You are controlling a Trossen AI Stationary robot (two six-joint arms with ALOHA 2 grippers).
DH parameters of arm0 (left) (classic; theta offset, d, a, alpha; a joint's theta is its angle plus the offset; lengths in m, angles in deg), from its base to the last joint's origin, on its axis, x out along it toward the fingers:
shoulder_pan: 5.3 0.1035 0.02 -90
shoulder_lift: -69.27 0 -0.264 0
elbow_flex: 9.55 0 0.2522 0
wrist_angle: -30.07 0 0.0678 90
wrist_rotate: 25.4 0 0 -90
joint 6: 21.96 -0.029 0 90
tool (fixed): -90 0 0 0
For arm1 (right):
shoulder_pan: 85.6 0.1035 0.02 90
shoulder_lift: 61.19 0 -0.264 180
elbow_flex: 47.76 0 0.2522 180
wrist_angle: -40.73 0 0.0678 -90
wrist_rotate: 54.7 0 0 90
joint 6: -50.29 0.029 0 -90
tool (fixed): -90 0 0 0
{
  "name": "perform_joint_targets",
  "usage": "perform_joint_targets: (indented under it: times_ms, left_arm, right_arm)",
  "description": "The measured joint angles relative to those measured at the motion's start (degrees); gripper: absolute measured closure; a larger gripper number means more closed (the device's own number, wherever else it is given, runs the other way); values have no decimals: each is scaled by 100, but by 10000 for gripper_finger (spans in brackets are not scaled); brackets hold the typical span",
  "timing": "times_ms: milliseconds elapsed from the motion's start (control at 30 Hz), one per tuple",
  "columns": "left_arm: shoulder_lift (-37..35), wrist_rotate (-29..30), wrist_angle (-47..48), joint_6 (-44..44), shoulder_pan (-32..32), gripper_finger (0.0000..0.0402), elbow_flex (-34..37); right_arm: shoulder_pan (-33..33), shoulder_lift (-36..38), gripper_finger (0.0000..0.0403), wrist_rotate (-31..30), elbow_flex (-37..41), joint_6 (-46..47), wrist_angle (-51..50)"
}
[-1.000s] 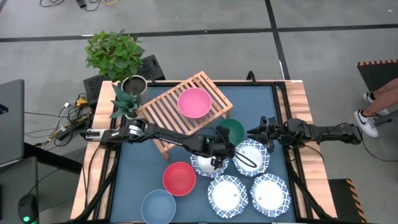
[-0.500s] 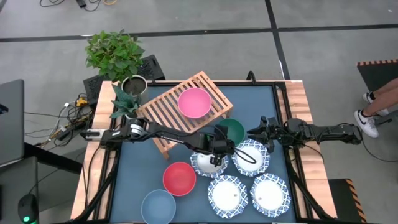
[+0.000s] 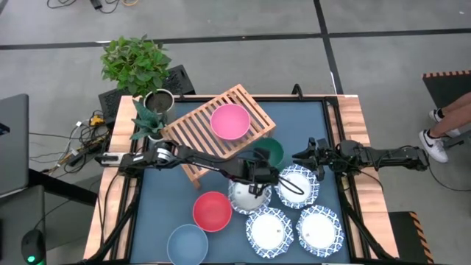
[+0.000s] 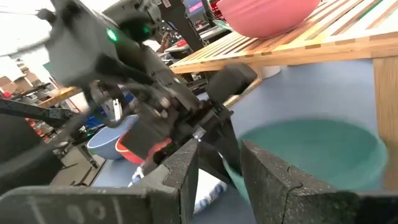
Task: Place and stack bowls onto a shelf
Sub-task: Stack the green bowl on top of the pink bowl on the shelf
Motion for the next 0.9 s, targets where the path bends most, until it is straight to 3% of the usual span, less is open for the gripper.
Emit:
perform_joint_targets:
  times_ms: [200,467,667,900]
  left_arm:
    - [-1,-24,109,25,-2,396,-381]
    - [-5,-193,197,169,-9,401,-455]
    - [-5,-1021,392,463,-7,401,-457]
    - [-5,-1331,621,704,20,401,-457]
  right_arm:
    - [0,1,259,0,0,0,-1]
    - [0,2,259,-2,0,0,0]
    - [0,0,259,-2,0,0,0]
    - [0,2,259,-2,0,0,0]
